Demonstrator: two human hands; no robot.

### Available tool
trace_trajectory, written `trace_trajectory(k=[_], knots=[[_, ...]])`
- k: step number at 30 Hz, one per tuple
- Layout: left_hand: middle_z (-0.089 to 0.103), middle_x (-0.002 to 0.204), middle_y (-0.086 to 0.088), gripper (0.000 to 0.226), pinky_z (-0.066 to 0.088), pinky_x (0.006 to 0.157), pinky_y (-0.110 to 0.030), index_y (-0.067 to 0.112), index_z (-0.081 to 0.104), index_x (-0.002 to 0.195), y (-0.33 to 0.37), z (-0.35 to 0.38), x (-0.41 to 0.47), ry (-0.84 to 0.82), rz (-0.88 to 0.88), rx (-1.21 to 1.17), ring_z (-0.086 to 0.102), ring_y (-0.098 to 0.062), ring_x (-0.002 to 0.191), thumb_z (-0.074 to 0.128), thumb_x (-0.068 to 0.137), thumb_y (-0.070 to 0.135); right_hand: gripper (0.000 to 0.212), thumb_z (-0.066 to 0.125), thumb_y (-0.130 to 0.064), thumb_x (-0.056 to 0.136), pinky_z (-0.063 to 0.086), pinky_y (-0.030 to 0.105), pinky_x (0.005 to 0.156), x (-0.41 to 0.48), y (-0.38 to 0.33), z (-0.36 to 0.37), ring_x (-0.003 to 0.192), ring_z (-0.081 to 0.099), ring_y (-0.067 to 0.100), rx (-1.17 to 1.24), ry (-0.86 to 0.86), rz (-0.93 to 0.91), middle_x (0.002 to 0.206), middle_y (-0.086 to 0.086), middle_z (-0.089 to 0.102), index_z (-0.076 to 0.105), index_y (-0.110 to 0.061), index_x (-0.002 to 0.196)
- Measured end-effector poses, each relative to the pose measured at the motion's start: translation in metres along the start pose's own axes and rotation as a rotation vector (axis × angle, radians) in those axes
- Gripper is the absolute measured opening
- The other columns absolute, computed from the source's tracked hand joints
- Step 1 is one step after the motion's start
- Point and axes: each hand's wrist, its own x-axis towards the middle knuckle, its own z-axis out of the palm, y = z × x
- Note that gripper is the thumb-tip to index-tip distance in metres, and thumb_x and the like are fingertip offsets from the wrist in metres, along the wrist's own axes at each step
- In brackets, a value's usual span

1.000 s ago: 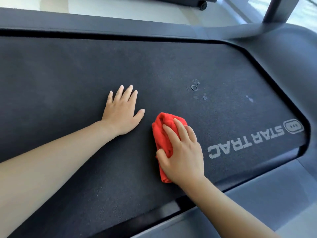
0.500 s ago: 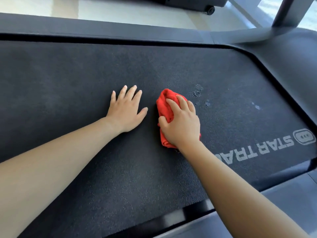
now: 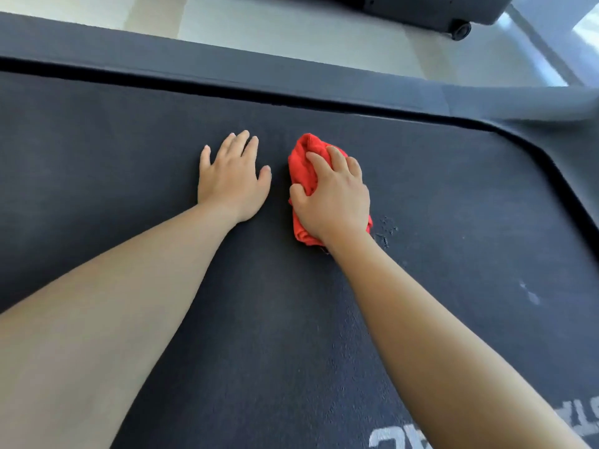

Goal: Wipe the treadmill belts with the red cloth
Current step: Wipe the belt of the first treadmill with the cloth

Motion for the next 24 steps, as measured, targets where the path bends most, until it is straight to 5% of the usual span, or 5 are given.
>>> trace_trajectory(k=[24], knots=[[0.009, 0.159, 0.002, 0.058, 0.003, 0.117, -0.048, 0.016, 0.017, 0.150, -0.002, 0.001, 0.002, -0.033, 0.020, 0.019, 0.004, -0.015, 0.146, 0.028, 0.098, 0.039, 0.055, 0.048, -0.042, 0.083, 0.039, 0.043, 0.095, 0.073, -0.008, 0.011, 0.132, 0.028, 0.024, -0.015, -0.059, -0.004, 0.146, -0.005, 0.036, 0.044, -0.028, 0.136]])
